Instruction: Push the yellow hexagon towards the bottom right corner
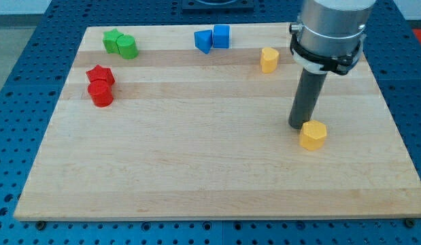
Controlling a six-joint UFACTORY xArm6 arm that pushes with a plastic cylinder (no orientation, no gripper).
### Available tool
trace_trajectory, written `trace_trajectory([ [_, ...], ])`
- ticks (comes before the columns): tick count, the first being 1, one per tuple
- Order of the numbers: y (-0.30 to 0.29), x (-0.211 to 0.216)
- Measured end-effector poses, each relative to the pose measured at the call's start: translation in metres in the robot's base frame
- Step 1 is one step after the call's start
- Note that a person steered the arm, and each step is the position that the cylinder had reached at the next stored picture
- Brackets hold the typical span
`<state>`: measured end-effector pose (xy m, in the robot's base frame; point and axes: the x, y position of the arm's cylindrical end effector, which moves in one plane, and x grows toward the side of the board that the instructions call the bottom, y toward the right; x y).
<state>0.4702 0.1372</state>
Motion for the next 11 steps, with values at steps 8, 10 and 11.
trace_trajectory([
  [8,0.022,-0.069],
  [10,0.022,-0.142],
  [11,0.022,-0.175],
])
